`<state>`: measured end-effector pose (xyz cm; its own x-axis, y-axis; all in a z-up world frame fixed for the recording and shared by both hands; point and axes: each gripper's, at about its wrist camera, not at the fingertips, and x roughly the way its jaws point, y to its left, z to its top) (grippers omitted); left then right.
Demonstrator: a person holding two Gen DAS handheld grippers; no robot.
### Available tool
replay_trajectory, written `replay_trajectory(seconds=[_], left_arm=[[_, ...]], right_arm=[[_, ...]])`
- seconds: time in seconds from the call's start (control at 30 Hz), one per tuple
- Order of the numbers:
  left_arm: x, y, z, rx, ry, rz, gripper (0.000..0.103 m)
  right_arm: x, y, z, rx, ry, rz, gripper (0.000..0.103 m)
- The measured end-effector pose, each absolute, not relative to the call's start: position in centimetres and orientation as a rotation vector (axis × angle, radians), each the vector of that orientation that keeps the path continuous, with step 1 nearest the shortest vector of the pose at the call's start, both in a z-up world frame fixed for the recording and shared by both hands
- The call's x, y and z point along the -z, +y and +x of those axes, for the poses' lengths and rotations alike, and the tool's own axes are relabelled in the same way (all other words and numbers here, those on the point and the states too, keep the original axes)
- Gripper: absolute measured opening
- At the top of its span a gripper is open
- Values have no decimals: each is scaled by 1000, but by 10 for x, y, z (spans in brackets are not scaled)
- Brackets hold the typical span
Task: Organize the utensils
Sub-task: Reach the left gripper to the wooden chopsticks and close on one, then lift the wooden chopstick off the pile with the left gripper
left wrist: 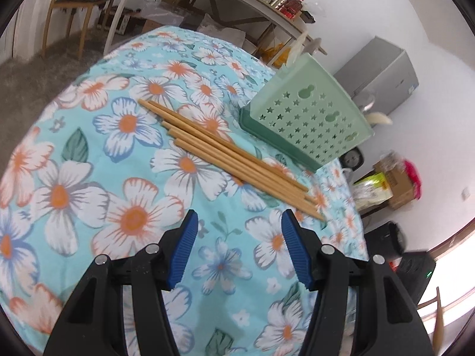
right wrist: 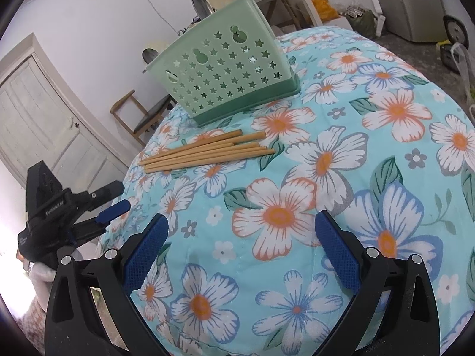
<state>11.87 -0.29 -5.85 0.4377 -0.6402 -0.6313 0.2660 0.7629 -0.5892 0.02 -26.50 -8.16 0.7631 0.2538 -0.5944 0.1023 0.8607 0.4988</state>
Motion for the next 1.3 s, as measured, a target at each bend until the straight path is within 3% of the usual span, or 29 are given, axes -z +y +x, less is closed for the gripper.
replay_trajectory(seconds=[0.43, 0.67, 0.93, 1.3], left_arm=[[96, 19, 167, 633, 1091, -936, 32], [115, 7, 186, 598, 1148, -1067, 27], [129, 6, 192, 539, 1170, -1133, 8], [121, 16, 179, 549, 1147, -1109, 8]], right_arm=[[81, -261, 3, -74, 723, 518, 95], [81, -260, 5, -62, 727, 513, 95], [80, -260, 6, -61, 728, 513, 95], [81, -259, 7, -60, 728, 514, 95]])
